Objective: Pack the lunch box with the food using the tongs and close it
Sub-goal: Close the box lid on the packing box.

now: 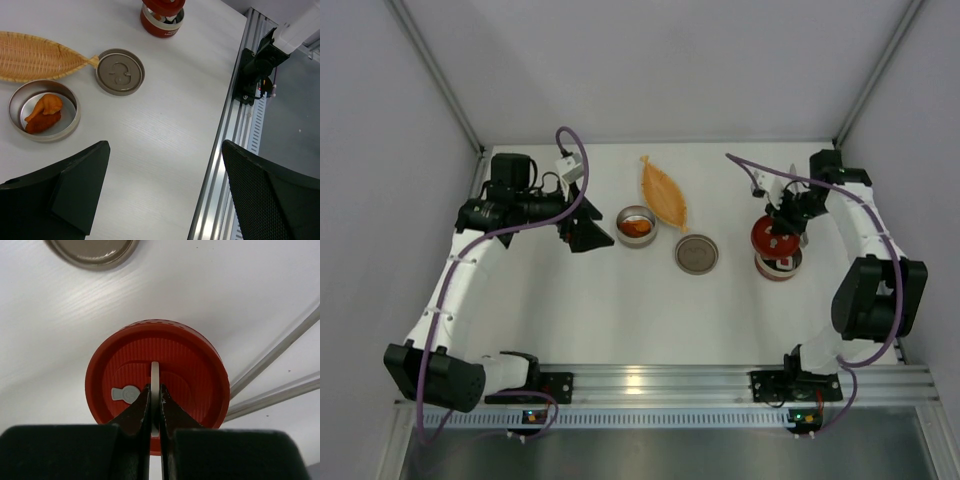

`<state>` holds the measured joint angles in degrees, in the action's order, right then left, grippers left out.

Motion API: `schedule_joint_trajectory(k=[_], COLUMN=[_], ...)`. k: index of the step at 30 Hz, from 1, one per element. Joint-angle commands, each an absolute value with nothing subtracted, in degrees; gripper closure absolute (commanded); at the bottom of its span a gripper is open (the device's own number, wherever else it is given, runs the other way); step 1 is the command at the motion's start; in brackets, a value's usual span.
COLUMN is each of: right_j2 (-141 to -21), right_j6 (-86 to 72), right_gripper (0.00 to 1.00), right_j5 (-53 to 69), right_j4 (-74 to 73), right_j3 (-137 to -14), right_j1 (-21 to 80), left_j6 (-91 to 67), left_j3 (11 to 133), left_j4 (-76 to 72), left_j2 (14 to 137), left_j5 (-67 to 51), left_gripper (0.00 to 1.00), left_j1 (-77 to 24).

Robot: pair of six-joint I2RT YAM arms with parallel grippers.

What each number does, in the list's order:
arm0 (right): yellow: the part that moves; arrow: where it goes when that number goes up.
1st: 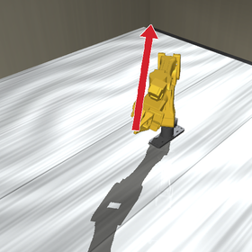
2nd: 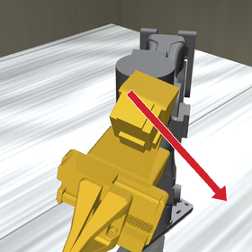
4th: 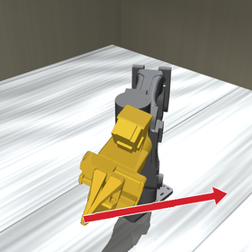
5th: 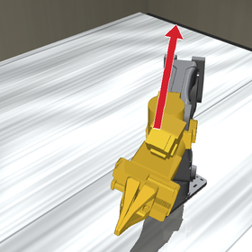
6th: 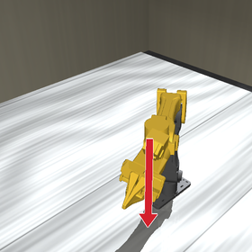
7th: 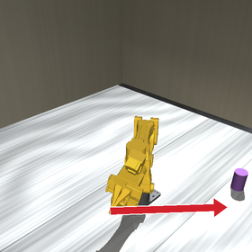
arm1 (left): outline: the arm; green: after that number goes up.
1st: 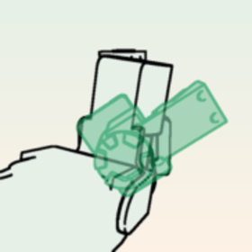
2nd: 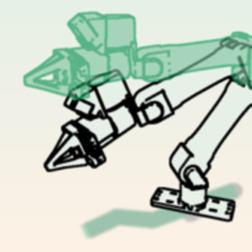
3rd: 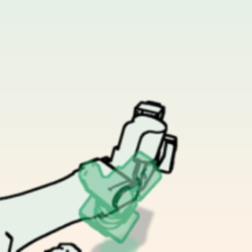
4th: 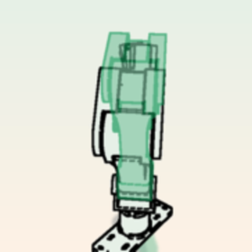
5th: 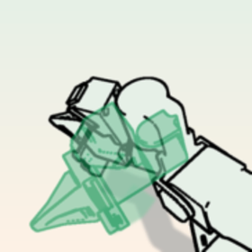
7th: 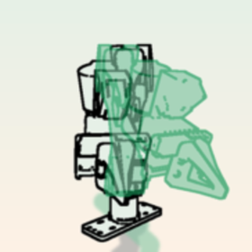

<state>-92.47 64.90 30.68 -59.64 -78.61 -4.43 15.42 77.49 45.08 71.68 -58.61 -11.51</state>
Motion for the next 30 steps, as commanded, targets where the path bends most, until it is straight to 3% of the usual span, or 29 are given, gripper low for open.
schedule_joint_trajectory(k=[1, 9, 30], right_j2=[-86.93, -86.12, -90.70], right_j6=[81.00, 106.49, 121.55], right_gripper=[1.00, 1.00, 1.00], right_j5=[30.68, 25.85, 24.26], right_j4=[-72.67, -79.10, -75.06], right_j3=[-82.26, -82.79, -77.09], right_j1=[-5.36, -5.36, -5.45], left_j6=[17.05, 17.23, 13.98], left_j3=[76.29, 74.01, 71.54], left_j4=[44.48, 42.01, 35.42], left_j2=[70.05, 69.79, 72.16], left_j5=[-61.17, -67.23, -67.32], left_gripper=[0.02, 0.01, 0.02], left_j1=[-11.07, -11.07, -10.99])
